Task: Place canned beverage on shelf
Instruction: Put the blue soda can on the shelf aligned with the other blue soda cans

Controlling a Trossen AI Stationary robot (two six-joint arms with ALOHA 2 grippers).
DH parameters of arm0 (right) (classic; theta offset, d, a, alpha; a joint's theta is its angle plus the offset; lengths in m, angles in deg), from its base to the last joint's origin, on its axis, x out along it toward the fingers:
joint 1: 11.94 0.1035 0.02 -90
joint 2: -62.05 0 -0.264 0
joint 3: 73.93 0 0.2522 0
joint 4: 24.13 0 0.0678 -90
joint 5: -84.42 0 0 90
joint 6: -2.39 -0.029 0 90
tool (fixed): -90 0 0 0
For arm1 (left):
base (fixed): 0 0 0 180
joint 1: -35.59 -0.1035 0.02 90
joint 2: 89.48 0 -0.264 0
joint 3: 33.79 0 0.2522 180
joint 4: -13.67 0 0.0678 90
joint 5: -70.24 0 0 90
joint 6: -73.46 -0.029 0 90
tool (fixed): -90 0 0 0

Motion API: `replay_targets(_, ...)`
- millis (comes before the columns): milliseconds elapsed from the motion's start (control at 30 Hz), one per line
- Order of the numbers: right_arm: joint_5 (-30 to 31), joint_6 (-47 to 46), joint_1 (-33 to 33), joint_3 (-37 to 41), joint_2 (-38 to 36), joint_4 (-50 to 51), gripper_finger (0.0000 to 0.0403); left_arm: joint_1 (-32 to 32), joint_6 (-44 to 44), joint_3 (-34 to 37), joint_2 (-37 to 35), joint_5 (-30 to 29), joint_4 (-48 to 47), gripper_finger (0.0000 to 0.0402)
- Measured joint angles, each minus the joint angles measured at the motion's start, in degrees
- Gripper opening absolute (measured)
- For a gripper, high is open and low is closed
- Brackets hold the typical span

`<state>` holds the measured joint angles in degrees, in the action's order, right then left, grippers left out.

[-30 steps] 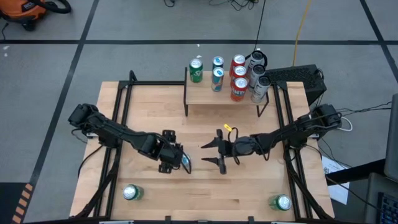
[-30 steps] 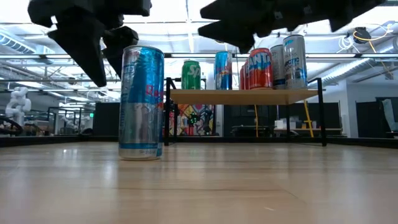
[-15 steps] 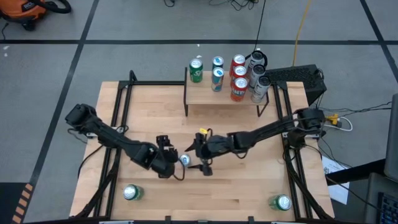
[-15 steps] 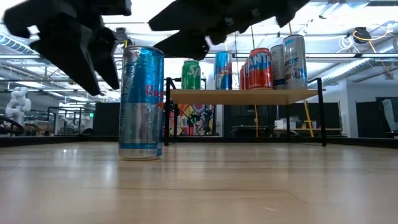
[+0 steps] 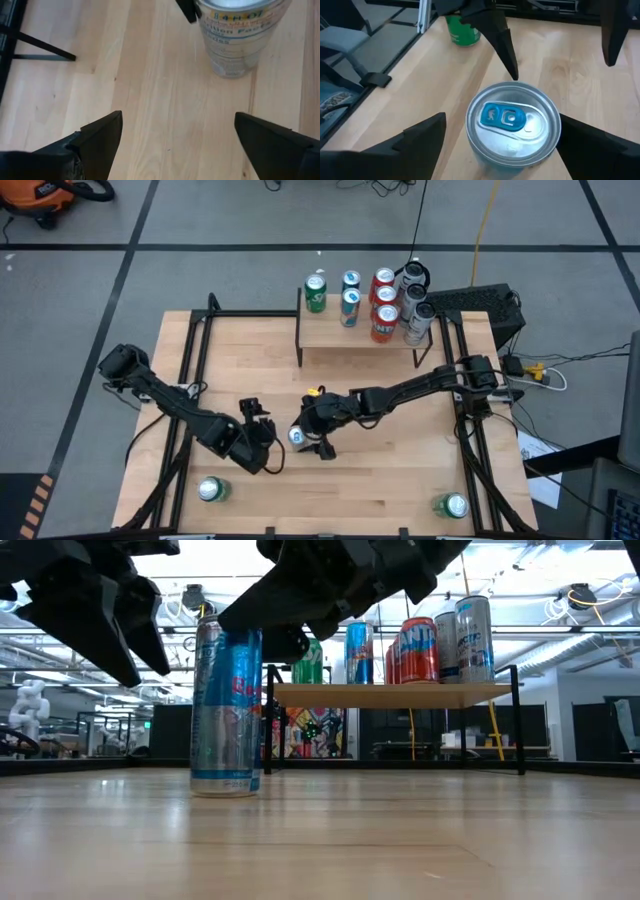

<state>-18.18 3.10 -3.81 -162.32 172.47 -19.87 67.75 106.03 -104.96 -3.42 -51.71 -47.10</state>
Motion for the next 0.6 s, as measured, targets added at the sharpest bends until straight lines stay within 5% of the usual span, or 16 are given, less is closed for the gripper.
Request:
replay_targets(200, 0.4, 0.0, -0.1, 0.0, 0.0, -0.1, 0.0322, -0.5, -0.1, 0.0, 0.0, -0.5, 0.0, 0.0374)
replay_targets(600, 2.5, -2.7, -0.3, 0.0, 0.3, -0.7, 0.0224, -0.6, -0.3, 0.0, 0.0, -0.5, 0.0, 0.0374)
